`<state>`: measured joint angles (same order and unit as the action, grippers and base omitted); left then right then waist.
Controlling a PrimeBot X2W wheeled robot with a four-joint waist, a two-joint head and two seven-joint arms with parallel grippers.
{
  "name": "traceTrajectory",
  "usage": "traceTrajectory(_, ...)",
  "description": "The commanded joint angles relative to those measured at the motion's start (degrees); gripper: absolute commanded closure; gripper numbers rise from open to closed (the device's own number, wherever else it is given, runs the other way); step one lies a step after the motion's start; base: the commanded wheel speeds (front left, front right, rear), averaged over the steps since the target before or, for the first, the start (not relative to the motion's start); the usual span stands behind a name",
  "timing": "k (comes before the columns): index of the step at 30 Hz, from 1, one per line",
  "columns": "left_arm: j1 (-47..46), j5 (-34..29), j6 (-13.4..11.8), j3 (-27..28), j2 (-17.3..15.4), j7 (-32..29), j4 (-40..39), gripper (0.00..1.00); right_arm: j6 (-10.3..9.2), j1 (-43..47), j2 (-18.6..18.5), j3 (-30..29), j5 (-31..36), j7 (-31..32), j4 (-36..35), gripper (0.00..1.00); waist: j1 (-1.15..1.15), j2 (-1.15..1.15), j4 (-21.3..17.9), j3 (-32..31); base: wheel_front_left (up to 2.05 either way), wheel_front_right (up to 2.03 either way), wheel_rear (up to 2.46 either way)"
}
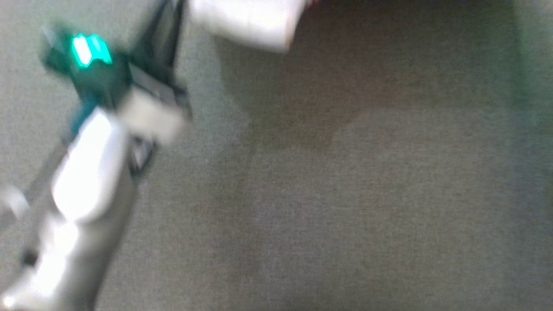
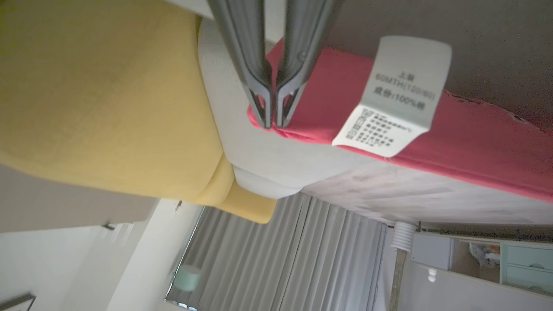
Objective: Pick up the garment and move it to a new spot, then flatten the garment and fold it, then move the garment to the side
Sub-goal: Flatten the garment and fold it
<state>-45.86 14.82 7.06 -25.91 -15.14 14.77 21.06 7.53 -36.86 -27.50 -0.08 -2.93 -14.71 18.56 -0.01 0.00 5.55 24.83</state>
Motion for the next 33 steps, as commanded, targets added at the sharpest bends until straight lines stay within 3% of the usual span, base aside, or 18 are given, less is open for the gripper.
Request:
traceTrajectory(1,1.9,0.5,-0.2,1.7,-2.6,0.2,-2.9,1.0,-0.04,3.6,0.2,-0.6,0.3,-0.3,-2.5,1.0,0.01,0.0,-0.6,-2.1,0.0,0.0,0.0)
traceTrajectory(3,12.7,1.4,-1.5,0.8,-3.0,0.2,-6.2,1.0,-0.04,13.0,2.8,-3.4,0.4,-0.3,-4.6,1.0,0.01,0.0,-1.4,-4.2,0.0,0.0,0.0)
traceTrajectory(9,32.9,4.5,-5.1,0.9,-2.6,0.2,-13.1,1.0,-0.04,29.9,8.5,-8.1,3.4,-0.3,-12.1,1.0,0.01,0.0,-2.9,-7.6,0.0,0.0,0.0)
traceTrajectory(15,43.2,6.8,-7.4,0.3,-2.1,-0.8,-18.6,1.0,-0.04,41.3,12.4,-10.1,7.0,-0.3,-17.9,1.0,0.01,0.0,-3.4,-9.3,0.0,0.0,0.0)
traceTrajectory(21,40.2,6.7,-7.8,-0.1,-1.6,-3.2,-19.2,1.0,-0.04,40.3,14.8,-10.3,8.4,0.3,-18.2,1.0,0.01,0.0,-3.7,-8.0,0.0,0.0,0.0)
traceTrajectory(33,20.1,5.5,-5.9,1.7,-0.3,-5.1,-14.2,1.0,-0.04,25.3,13.0,-9.2,5.4,1.9,-12.4,1.0,0.01,0.0,-4.4,-0.2,0.0,0.0,0.0)
